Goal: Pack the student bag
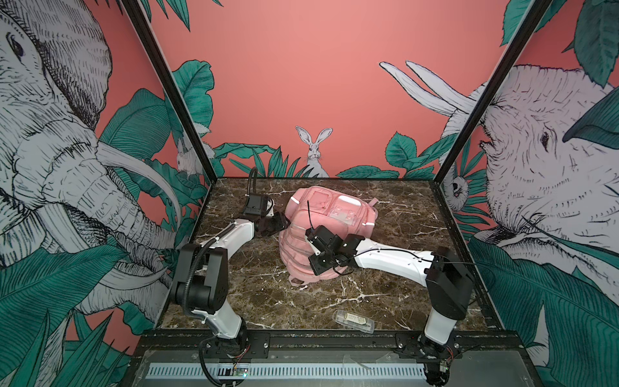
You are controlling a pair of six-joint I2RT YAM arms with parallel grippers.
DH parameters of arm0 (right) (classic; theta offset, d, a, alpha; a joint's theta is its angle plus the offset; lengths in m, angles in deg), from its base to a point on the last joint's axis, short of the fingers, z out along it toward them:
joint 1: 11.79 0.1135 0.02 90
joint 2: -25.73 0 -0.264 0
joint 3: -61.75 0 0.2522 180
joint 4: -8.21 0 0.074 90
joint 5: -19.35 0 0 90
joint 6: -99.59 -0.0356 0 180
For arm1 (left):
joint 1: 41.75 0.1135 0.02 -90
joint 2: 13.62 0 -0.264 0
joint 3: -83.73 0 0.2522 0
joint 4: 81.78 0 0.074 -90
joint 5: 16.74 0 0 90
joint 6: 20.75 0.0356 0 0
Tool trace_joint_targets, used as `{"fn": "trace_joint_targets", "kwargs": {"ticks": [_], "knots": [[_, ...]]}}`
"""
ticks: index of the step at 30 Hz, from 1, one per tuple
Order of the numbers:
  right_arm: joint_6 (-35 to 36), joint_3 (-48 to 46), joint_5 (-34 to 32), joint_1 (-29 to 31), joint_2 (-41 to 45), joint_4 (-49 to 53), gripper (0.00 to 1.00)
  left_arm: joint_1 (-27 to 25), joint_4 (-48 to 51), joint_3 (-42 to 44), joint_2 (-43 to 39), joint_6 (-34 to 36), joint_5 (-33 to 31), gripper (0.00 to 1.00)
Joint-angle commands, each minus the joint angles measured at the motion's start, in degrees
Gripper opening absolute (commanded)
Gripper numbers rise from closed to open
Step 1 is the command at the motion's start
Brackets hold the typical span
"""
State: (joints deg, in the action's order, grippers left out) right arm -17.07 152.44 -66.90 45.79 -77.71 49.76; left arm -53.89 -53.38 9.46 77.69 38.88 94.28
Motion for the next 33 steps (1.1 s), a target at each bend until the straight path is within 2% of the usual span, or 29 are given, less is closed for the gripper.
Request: {"fn": "trace_joint_targets", "kwargs": {"ticks": [1,8,15,22,29,33], "knots": [[-0.08,3.88,1.71,0.52,-1.28,-1.51,0.0,-0.38,1.38,2.37,-8.7,0.36,0.65,0.57],[0.4,9.0,4.12,0.67,-4.98,-1.44,0.0,-0.55,2.37,10.65,-16.85,-1.24,3.15,0.57],[0.57,11.83,3.87,0.68,-6.6,-0.91,0.0,-2.18,-0.14,17.48,-21.47,-5.69,4.03,0.5],[0.44,12.51,4.49,0.68,-7.09,-0.97,0.0,-3.58,-6.9,21.5,-20.49,-10.46,6.09,0.5],[0.51,12.21,4.4,0.61,-6.7,-0.9,0.0,-4.47,-9.73,21.84,-18.32,-12.13,5.98,0.49],[0.65,12.03,4.45,0.67,-6.43,-0.85,0.0,-4.44,-9.8,21.3,-16.92,-11.65,4.8,0.44]]}}
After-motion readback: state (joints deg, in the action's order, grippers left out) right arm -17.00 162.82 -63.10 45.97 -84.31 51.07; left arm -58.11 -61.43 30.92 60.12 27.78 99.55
